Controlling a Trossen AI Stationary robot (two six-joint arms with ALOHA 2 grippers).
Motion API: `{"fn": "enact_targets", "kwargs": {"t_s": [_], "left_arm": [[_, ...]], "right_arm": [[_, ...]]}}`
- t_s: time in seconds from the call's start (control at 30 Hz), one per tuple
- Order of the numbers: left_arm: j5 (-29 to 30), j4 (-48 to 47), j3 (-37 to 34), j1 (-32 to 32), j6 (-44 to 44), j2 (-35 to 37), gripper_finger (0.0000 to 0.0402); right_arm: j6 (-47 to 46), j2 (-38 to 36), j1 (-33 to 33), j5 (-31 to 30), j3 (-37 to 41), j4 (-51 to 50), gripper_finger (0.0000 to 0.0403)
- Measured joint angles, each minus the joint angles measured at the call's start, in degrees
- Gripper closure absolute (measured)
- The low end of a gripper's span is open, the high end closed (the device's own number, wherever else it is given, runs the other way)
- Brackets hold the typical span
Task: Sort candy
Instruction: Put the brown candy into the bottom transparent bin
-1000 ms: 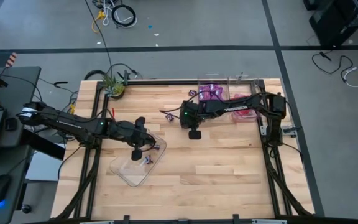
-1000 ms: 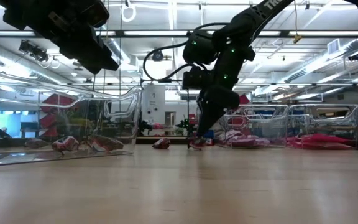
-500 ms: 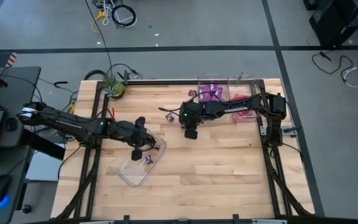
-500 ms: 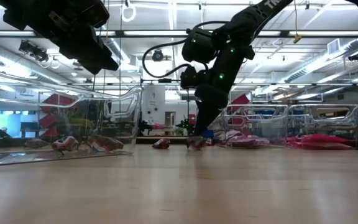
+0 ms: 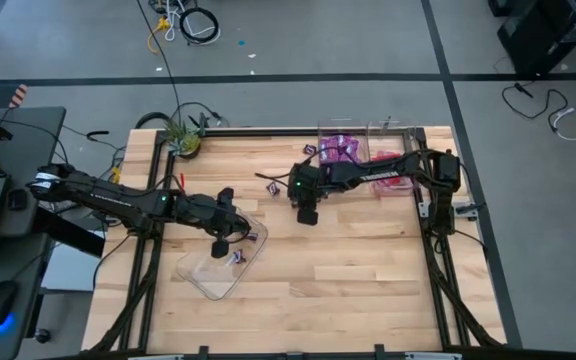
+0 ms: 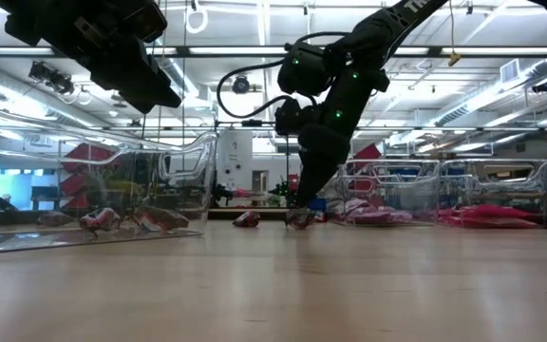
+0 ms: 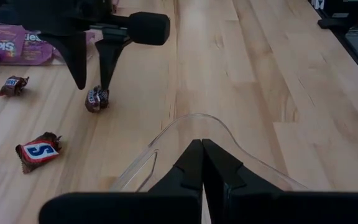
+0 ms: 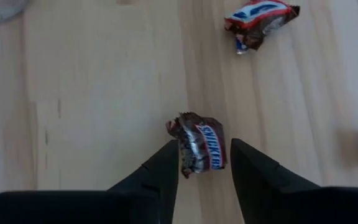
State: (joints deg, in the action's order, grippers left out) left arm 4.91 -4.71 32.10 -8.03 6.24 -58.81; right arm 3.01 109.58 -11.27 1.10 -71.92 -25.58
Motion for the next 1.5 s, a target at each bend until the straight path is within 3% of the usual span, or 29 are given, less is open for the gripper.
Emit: {"fn": "enact_targets", "kwargs": {"t_s": [0.23,0.53,0.87,1.0,1.3,1.5], "left_arm": [[0.0,0.0,0.0,0.0,0.0,0.0,0.0395],[0.0,0.0,0.0,0.0,0.0,0.0,0.0394],[0.0,-0.2,0.0,0.0,0.0,0.0,0.0394],[0.1,0.4,0.0,0.0,0.0,0.0,0.0394],[0.6,3.5,0.0,0.0,-2.2,0.0,0.0392],[0.8,8.2,0.0,-0.4,-7.9,-0.8,0.0347]], "right_arm": [[0.2,0.0,0.2,0.0,0.0,0.0,0.0241],[1.7,0.5,0.0,0.0,0.0,-0.8,0.0316],[3.4,2.7,0.0,-1.4,-0.1,0.1,0.0346],[3.9,1.1,0.7,-1.7,0.1,-0.8,0.0394],[1.0,-6.8,6.1,-6.2,0.1,-0.5,0.0401],[-0.5,-11.5,11.5,-7.7,0.1,1.8,0.0402]]}}
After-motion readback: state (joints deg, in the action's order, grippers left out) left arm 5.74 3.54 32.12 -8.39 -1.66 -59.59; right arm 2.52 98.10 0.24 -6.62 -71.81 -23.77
